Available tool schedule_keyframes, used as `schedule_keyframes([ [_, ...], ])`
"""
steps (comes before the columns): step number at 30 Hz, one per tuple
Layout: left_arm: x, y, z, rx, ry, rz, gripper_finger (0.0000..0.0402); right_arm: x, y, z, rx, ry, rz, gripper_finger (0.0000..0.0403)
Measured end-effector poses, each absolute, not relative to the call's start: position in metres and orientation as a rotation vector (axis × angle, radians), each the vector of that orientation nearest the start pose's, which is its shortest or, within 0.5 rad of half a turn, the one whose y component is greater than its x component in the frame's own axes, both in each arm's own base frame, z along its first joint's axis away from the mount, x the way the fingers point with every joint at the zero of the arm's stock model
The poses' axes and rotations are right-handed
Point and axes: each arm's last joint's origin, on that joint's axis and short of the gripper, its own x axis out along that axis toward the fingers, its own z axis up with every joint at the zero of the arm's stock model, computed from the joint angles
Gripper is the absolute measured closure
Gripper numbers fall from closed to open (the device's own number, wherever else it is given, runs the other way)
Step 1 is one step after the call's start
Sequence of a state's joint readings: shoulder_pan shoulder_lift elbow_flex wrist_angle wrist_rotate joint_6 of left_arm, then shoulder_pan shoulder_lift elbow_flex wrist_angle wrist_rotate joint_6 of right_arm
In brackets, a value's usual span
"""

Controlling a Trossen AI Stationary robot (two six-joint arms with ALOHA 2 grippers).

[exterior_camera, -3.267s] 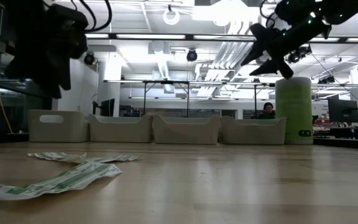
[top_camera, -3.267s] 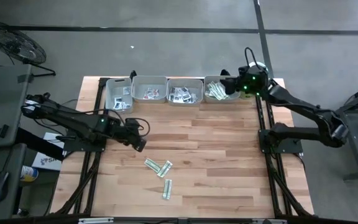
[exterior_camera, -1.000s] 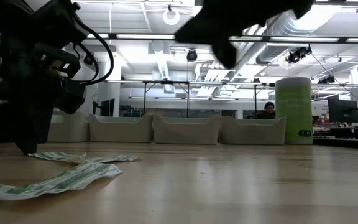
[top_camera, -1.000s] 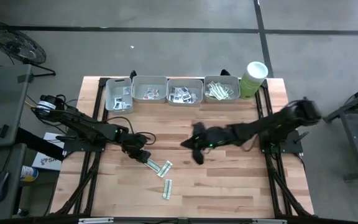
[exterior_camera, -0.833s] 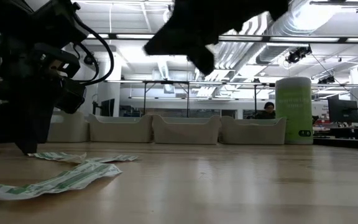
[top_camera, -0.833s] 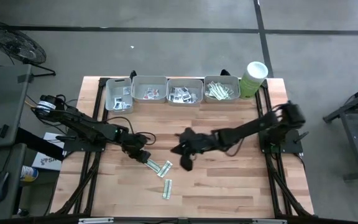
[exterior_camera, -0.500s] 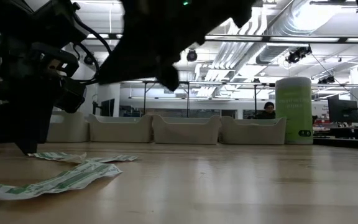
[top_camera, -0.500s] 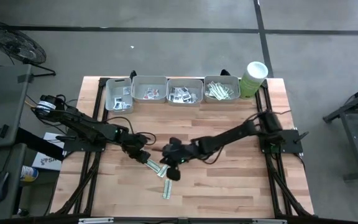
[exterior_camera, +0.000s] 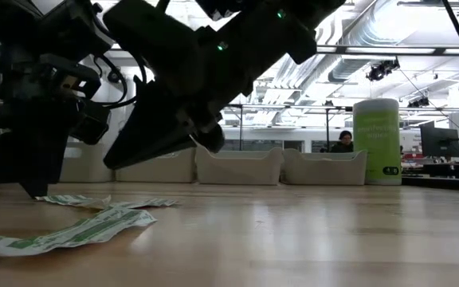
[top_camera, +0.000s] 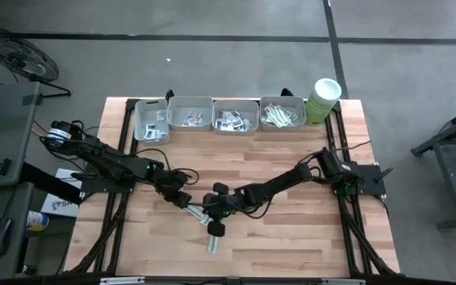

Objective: Pick & Place First Aid Supplies
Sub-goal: Put the green bandage into the right gray bin

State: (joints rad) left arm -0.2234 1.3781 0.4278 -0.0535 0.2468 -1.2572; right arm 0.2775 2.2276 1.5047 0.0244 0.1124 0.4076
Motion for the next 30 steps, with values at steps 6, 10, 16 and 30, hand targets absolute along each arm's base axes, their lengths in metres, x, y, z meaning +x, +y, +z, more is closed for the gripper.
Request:
schedule_keyframes([
  [6, 0.2054, -0.0538, 0.1173, -1.133, 1.140, 0.264, 0.0259, 0.4612, 0.1282, 0.1335, 0.230, 0.700, 0.017, 0.0403],
  [10, 0.2054, -0.0538, 0.1174, -1.133, 1.140, 0.264, 0.0259, 0.4627, 0.1297, 0.1300, 0.228, 0.689, 0.026, 0.0403],
  [16, 0.2054, -0.0538, 0.1174, -1.130, 1.141, 0.261, 0.0259, 0.4645, 0.1295, 0.1300, 0.232, 0.661, 0.010, 0.0403],
  [30, 0.2054, -0.0538, 0.1173, -1.120, 1.142, 0.253, 0.0259, 0.4678, 0.1294, 0.1332, 0.241, 0.603, -0.006, 0.0403],
])
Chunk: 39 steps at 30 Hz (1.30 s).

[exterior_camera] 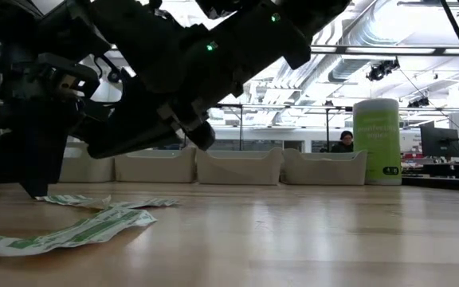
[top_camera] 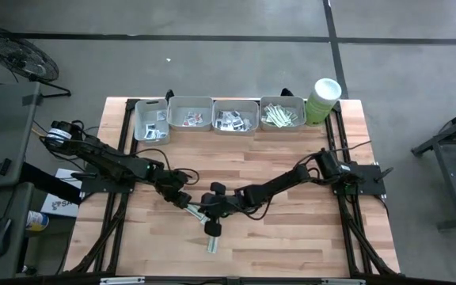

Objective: Pick & Place First Aid Supplies
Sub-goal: Put the green bandage into the right gray bin

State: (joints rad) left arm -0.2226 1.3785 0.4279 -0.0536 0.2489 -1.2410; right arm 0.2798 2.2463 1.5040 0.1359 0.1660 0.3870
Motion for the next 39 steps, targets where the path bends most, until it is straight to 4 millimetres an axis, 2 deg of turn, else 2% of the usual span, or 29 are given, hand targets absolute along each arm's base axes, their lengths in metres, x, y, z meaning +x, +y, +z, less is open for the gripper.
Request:
schedule_keyframes([
  [6, 0.205, -0.054, 0.117, -1.116, 1.144, 0.252, 0.0259, 0.474, 0.131, 0.127, 0.298, 0.537, 0.007, 0.0403],
  [15, 0.205, -0.054, 0.117, -1.115, 1.145, 0.249, 0.0259, 0.469, 0.131, 0.119, 0.283, 0.613, -0.048, 0.0403],
  [23, 0.205, -0.054, 0.117, -1.114, 1.145, 0.249, 0.0259, 0.468, 0.132, 0.098, 0.327, 0.679, -0.048, 0.0403],
  [39, 0.212, -0.055, 0.121, -1.118, 1.075, 0.183, 0.0259, 0.466, 0.130, 0.094, 0.359, 0.727, -0.060, 0.0403],
])
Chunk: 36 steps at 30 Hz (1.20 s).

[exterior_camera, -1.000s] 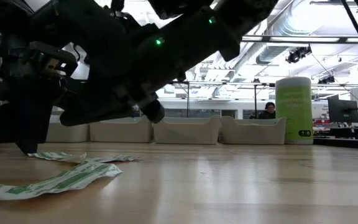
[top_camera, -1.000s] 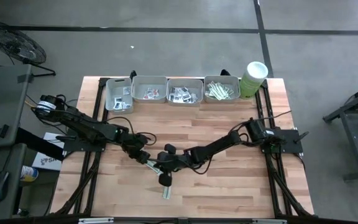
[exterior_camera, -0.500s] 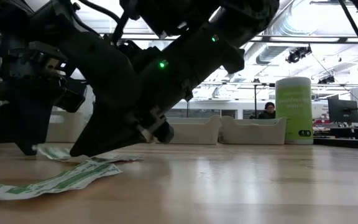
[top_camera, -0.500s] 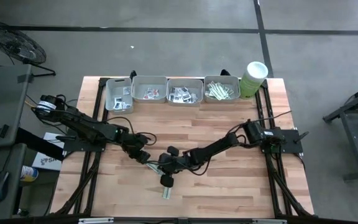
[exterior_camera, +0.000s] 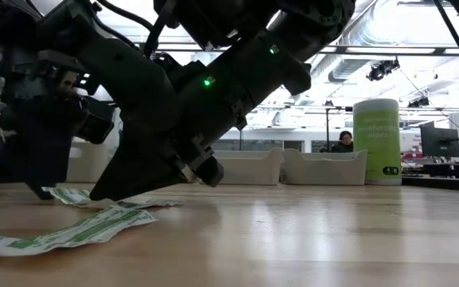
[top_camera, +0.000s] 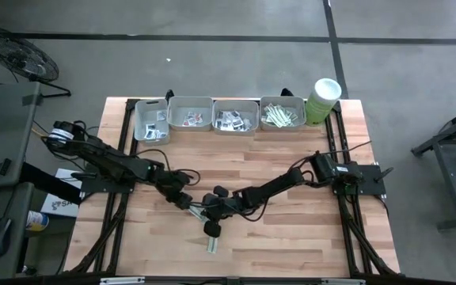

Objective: Pick & Place First Aid Supplies
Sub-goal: Put the green bandage into the right gray bin

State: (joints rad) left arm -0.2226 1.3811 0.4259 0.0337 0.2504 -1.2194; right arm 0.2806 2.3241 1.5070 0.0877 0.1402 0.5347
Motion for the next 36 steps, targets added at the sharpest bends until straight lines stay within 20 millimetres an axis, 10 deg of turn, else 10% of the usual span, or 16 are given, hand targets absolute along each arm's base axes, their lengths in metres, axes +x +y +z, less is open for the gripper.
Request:
schedule_keyframes([
  [23, 0.2199, -0.0571, 0.1285, -1.163, 0.982, 0.122, 0.0262, 0.4654, 0.1302, 0.0930, 0.367, 0.736, -0.056, 0.0403],
  [36, 0.2176, -0.0568, 0.1267, -1.173, 1.015, 0.143, 0.0387, 0.4653, 0.1303, 0.0926, 0.366, 0.736, -0.057, 0.0403],
])
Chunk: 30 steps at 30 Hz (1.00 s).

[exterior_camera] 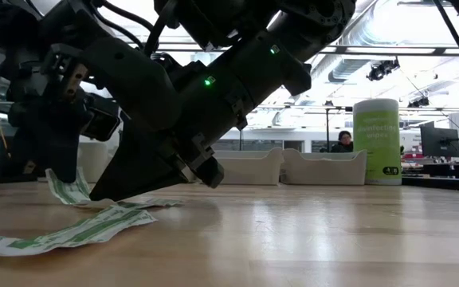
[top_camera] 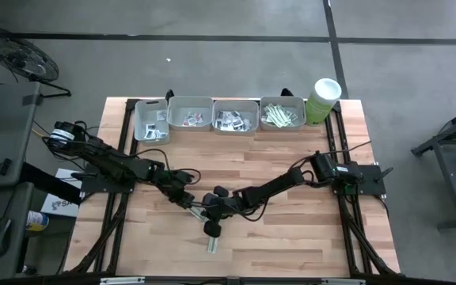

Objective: Pick & Place First Aid Supplies
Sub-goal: Put the green bandage into the right gray bin

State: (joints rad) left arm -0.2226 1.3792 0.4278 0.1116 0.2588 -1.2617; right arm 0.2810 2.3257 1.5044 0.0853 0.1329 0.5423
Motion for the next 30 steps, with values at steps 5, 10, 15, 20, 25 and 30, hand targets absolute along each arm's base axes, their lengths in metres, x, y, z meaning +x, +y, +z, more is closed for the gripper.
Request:
schedule_keyframes([
  [5, 0.218, -0.057, 0.127, -1.159, 1.014, 0.137, 0.0398, 0.465, 0.131, 0.093, 0.367, 0.733, -0.056, 0.0402],
  [10, 0.218, -0.057, 0.128, -1.148, 1.007, 0.134, 0.0400, 0.464, 0.131, 0.106, 0.342, 0.733, -0.006, 0.0402],
  [15, 0.218, -0.056, 0.127, -1.131, 1.009, 0.139, 0.0400, 0.460, 0.127, 0.135, 0.319, 0.713, 0.012, 0.0392],
  [20, 0.218, -0.056, 0.127, -1.110, 0.997, 0.133, 0.0401, 0.454, 0.115, 0.170, 0.290, 0.697, 0.001, 0.0378],
  [25, 0.218, -0.056, 0.131, -1.090, 0.971, 0.112, 0.0401, 0.442, 0.099, 0.214, 0.274, 0.653, -0.042, 0.0361],
  [30, 0.219, -0.053, 0.149, -1.023, 0.831, 0.102, 0.0401, 0.426, 0.076, 0.247, 0.258, 0.668, -0.091, 0.0339],
])
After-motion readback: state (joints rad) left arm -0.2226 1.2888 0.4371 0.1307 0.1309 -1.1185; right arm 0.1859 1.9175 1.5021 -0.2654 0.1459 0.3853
